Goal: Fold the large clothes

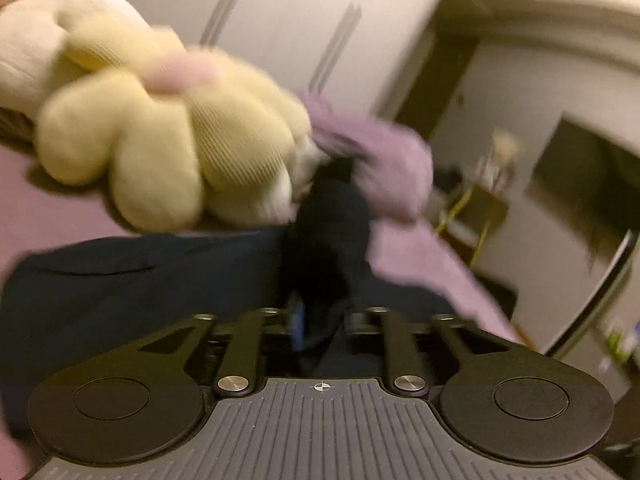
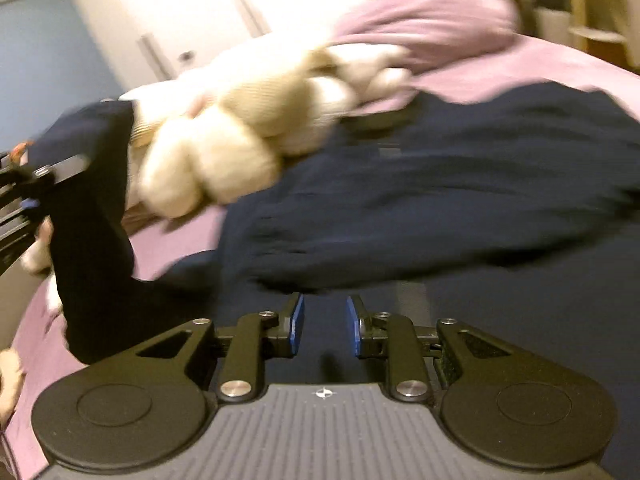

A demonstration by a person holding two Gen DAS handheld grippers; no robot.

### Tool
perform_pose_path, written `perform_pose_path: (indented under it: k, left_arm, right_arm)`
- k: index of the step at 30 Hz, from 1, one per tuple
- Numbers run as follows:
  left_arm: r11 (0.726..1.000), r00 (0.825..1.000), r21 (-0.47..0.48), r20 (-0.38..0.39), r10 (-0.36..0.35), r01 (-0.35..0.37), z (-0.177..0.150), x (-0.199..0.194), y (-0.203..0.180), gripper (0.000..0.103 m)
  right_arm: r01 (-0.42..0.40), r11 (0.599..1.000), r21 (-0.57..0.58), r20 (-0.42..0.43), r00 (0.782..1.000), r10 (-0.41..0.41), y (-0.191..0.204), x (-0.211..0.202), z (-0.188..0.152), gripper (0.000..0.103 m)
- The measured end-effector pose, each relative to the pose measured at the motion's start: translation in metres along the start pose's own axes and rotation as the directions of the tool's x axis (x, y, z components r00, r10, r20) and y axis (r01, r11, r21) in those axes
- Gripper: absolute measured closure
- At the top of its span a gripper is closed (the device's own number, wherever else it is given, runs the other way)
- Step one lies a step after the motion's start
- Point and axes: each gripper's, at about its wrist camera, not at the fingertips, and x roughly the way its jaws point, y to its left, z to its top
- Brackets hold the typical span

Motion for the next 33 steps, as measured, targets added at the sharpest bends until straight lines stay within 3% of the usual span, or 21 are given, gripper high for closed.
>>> perform_pose_path:
  k: [2,5,8,10,12,15,17,18,22,25,27,28,29,33]
  left_arm:
    - [0.998,0.996,0.033,-0.080,0.047,-0.045,-0.023,0.032,-0.016,0.018]
    - [0.997,0.987,0.021,-0.139,0.080,-0.078,-0.042,0.042,-0.014,0.018]
    - [0.995,0.996,-0.078,-0.062,0.065,-0.070,-0.046,0.005,0.003,0.011]
    - [0.986,0.992,-0.108,0.013,0.129,-0.127,-0.051,-0.026,0.016,0.007]
    - [0.963,0.966,-0.108,0.043,0.254,-0.248,-0.061,-0.053,0.029,0.007]
    - [0.919,0.926,-0.155,0.044,0.374,-0.364,-0.066,-0.073,0.057,0.007]
    - [0.897,0.915,-0.204,0.013,0.403,-0.392,-0.070,-0.078,0.076,0.007]
    - [0.887,0.910,-0.220,-0.001,0.416,-0.406,-0.073,-0.079,0.084,0.007]
    - [0.865,0.896,-0.245,-0.051,0.440,-0.439,-0.082,-0.065,0.099,0.008]
    - [0.864,0.899,-0.249,-0.079,0.431,-0.437,-0.092,-0.063,0.108,0.009]
    - [0.863,0.901,-0.259,-0.092,0.424,-0.433,-0.094,-0.062,0.111,0.010]
    - [0.862,0.901,-0.265,-0.098,0.423,-0.433,-0.094,-0.062,0.111,0.011]
    - [0.862,0.903,-0.269,-0.097,0.419,-0.429,-0.092,-0.062,0.111,0.012]
    - [0.887,0.908,-0.199,-0.044,0.418,-0.418,-0.084,-0.068,0.092,0.012]
  right_arm:
    - [0.052,0.998,0.022,-0.016,0.999,-0.051,-0.031,-0.009,-0.002,0.080]
    - [0.085,0.994,0.071,-0.050,0.995,-0.082,-0.071,-0.020,-0.007,0.080]
    - [0.062,0.991,0.115,-0.055,0.997,-0.056,-0.101,-0.029,-0.004,0.080]
    - [0.042,0.989,0.143,-0.053,0.998,-0.034,-0.111,-0.032,-0.001,0.078]
    - [0.038,0.990,0.137,-0.046,0.998,-0.032,-0.110,-0.029,0.005,0.070]
    - [0.021,0.995,0.095,-0.021,1.000,-0.019,-0.089,-0.017,0.021,0.063]
    - [-0.019,0.997,0.076,0.002,1.000,0.019,-0.073,-0.006,0.035,0.045]
    - [-0.035,0.997,0.065,0.002,0.999,0.035,-0.065,0.004,0.043,0.041]
    - [-0.026,1.000,0.003,-0.064,0.998,0.027,-0.030,0.050,0.067,0.040]
    - [0.073,0.996,-0.049,-0.131,0.988,-0.079,-0.015,0.084,0.070,0.040]
    - [0.078,0.995,-0.064,-0.127,0.988,-0.086,-0.011,0.093,0.069,0.046]
    - [0.070,0.994,-0.084,-0.124,0.989,-0.080,-0.009,0.094,0.068,0.060]
    - [0.057,0.993,-0.105,-0.122,0.990,-0.070,-0.006,0.094,0.067,0.066]
    - [0.044,0.970,-0.238,-0.025,0.998,-0.051,0.010,0.071,0.068,0.074]
